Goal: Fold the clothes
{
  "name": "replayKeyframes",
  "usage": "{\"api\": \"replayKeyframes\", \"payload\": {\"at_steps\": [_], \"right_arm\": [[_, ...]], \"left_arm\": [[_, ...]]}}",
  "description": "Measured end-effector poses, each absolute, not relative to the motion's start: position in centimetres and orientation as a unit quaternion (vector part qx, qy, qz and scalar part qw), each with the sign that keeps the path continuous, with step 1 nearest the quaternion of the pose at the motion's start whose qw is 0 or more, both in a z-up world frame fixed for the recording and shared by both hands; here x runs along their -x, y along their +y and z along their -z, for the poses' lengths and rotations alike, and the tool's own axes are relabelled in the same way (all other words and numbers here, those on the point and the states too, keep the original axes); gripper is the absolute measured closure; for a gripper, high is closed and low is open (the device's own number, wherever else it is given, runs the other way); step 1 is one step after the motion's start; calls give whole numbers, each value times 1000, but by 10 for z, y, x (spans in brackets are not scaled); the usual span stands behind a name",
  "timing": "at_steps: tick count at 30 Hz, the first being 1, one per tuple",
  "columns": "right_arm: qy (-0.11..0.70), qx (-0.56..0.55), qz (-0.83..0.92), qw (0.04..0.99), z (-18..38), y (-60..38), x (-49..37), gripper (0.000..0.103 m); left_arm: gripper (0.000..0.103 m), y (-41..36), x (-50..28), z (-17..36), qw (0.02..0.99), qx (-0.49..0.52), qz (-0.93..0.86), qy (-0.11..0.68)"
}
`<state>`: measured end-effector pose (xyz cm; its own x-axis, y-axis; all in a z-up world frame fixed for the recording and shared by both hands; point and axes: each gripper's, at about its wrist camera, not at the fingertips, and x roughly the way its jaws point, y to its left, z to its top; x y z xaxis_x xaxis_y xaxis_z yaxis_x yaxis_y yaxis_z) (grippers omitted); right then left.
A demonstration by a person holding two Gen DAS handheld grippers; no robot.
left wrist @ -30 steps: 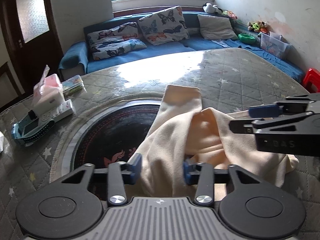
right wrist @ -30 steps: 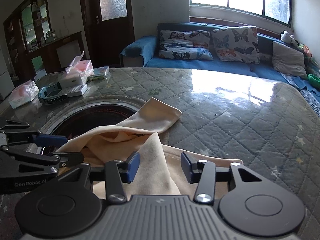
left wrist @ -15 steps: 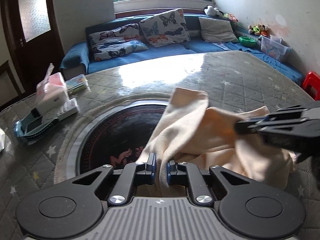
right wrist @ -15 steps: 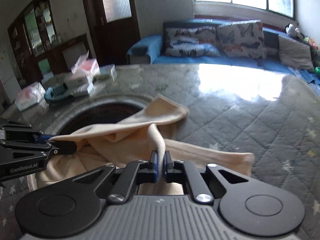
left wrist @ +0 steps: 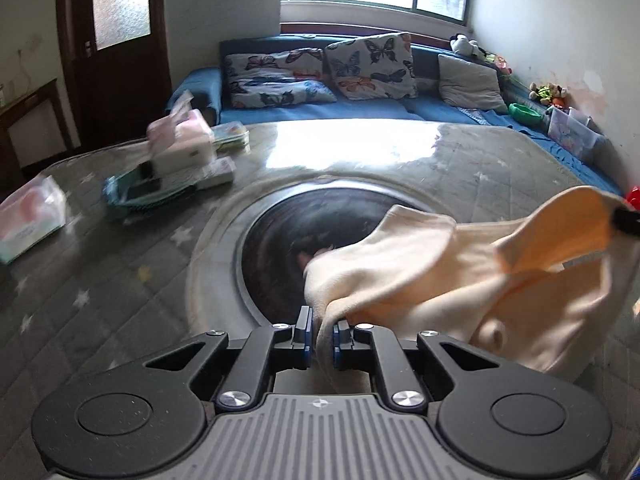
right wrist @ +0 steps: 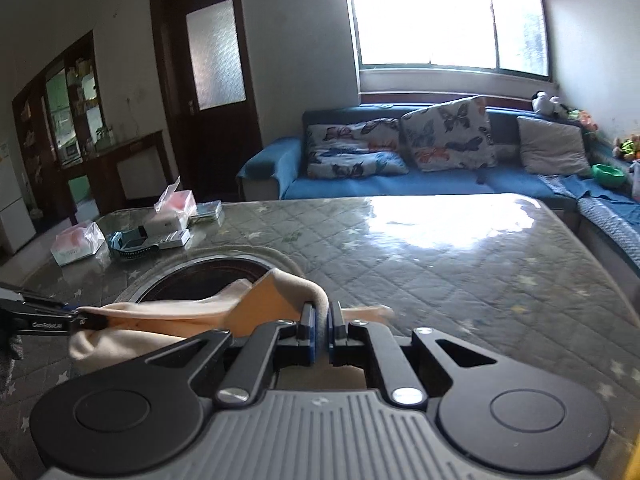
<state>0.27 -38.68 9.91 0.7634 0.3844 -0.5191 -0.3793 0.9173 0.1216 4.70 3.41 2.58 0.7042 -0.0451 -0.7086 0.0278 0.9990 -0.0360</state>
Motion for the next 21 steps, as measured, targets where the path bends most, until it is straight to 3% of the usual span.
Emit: {"api": "replayKeyframes", "payload": {"at_steps": [9, 12, 16, 17, 21], "right_arm": [[323, 14, -151, 934, -90, -429, 48, 96], [332, 27, -129, 934, -85, -437, 55, 93], [327, 42, -128, 935, -90, -438, 57, 92], [325, 45, -134, 935, -92, -435, 56, 92], [321, 65, -170, 930, -91, -413, 44, 73]], "left_arm": [[91, 45, 24, -19, 907, 2, 57, 417], [83, 43, 36, -16, 902, -15, 64, 426], [57, 45, 37, -20, 903, -20, 63, 425], [56, 45, 36, -22, 904, -22, 63, 421], [44, 35, 26, -33, 915, -36, 68, 396]]}}
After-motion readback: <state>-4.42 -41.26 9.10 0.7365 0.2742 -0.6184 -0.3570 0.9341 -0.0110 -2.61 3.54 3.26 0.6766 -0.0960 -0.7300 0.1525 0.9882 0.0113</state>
